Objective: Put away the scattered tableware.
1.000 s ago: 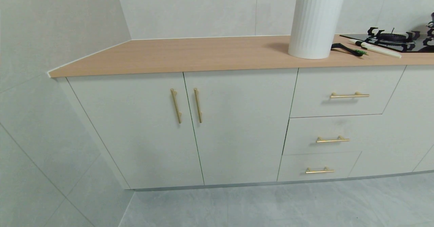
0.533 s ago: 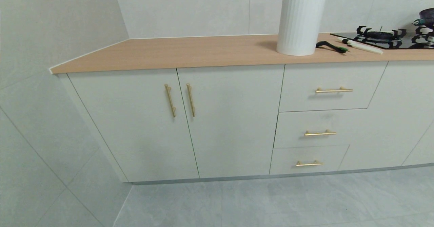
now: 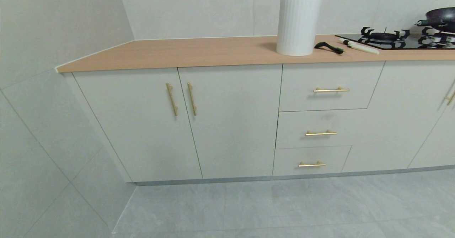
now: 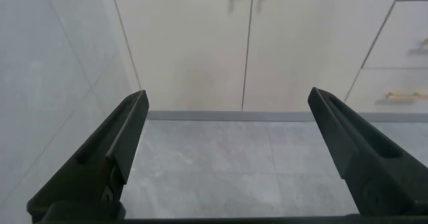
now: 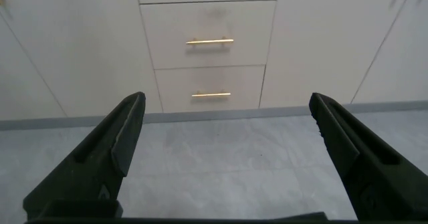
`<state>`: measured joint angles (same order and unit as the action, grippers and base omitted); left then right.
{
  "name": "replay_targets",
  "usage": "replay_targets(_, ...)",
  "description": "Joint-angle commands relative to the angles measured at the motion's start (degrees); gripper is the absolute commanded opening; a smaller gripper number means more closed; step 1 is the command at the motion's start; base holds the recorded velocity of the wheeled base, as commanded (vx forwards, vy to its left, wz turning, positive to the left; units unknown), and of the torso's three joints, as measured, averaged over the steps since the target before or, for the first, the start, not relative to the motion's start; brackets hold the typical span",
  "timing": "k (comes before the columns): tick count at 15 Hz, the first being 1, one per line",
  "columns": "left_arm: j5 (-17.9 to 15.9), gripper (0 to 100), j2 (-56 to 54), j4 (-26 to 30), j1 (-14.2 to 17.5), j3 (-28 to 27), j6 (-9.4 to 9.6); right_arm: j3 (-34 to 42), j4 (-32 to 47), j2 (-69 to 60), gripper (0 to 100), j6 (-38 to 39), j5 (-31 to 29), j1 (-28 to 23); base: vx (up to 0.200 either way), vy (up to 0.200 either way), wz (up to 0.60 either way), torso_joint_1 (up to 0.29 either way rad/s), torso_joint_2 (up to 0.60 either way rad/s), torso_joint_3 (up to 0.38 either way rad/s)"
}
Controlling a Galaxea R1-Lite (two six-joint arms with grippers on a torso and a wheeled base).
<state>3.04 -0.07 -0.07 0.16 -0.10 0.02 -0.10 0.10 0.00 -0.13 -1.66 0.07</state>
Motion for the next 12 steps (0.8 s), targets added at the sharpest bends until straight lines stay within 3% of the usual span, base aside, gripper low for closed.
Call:
replay_targets(1, 0.0, 100, 0.1, 0.0, 0.0, 0.0, -0.02, 0.0, 0.0, 0.1, 100, 0.0, 0.1, 0.1, 0.0, 0.0, 0.6, 0.002, 0.0, 0.007)
replay_targets(10, 0.0, 100, 0.1, 0.0, 0.0, 0.0, 0.15, 0.0, 0.0, 0.1, 100, 0.0, 0.0, 0.0, 0.0, 0.0, 0.0, 0.0, 0.0, 0.0)
replay_targets(12, 0.0, 100, 0.1, 0.0, 0.0, 0.0, 0.15, 0.0, 0.0, 0.1, 100, 0.0, 0.0, 0.0, 0.2, 0.0, 0.0, 0.0, 0.0, -0.002)
